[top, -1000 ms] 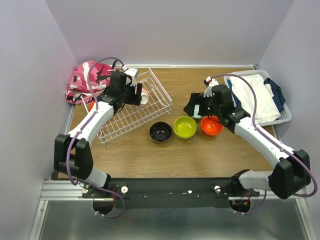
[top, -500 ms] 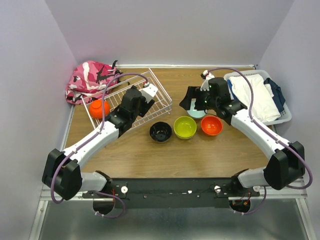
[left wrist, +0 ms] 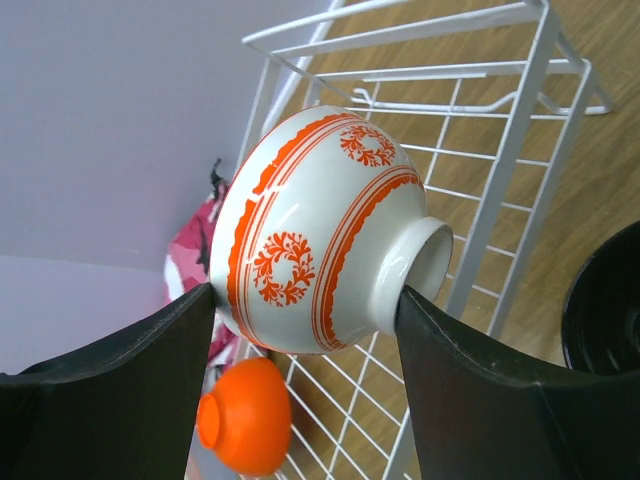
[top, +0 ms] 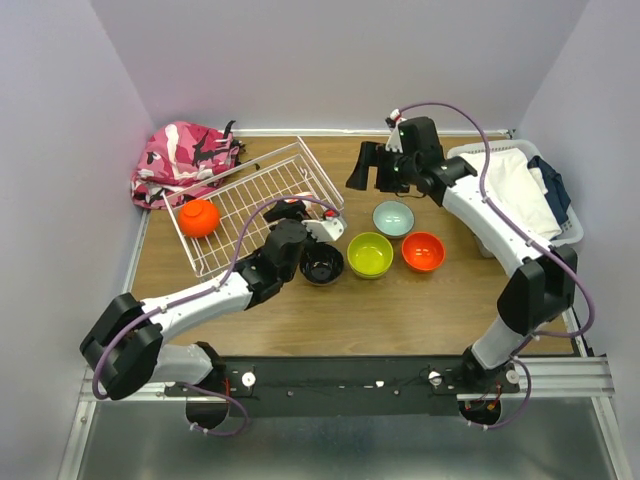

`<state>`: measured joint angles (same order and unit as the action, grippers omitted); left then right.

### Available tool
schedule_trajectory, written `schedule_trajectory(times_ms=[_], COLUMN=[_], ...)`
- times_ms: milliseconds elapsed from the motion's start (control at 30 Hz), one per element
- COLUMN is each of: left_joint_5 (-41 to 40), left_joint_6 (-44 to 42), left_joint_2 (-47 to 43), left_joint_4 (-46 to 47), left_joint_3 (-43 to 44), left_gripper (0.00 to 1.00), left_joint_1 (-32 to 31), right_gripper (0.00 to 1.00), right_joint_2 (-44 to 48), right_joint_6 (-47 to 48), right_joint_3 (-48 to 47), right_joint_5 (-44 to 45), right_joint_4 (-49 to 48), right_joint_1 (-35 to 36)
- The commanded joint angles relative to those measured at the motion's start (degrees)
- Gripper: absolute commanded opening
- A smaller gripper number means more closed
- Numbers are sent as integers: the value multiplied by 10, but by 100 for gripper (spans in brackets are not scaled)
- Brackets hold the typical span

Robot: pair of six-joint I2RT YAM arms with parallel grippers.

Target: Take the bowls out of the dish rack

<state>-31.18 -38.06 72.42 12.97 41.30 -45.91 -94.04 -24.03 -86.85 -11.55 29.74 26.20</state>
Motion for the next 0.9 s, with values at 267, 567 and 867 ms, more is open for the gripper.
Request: schedule_trajectory(times_ms=[267,567,867], left_joint_5=[-95,-114,-145], left_joint_6=[-200,-263,-339], left_joint_2=[-1,12,42], left_joint_4=[245,308,390], left_joint_3=[-40,-77,-117], left_gripper=[43,43,43], left_joint_1=[-76,-137,-175], right_gripper=[93,92,92], right_joint_2=[-79,-85,-89], right_joint_6=[-29,-35,-30], right_joint_3=[-111,-125,-136], right_joint_5=[-106,-136,-161], right_joint_4=[87,94,118], right_joint_1=[3,3,3])
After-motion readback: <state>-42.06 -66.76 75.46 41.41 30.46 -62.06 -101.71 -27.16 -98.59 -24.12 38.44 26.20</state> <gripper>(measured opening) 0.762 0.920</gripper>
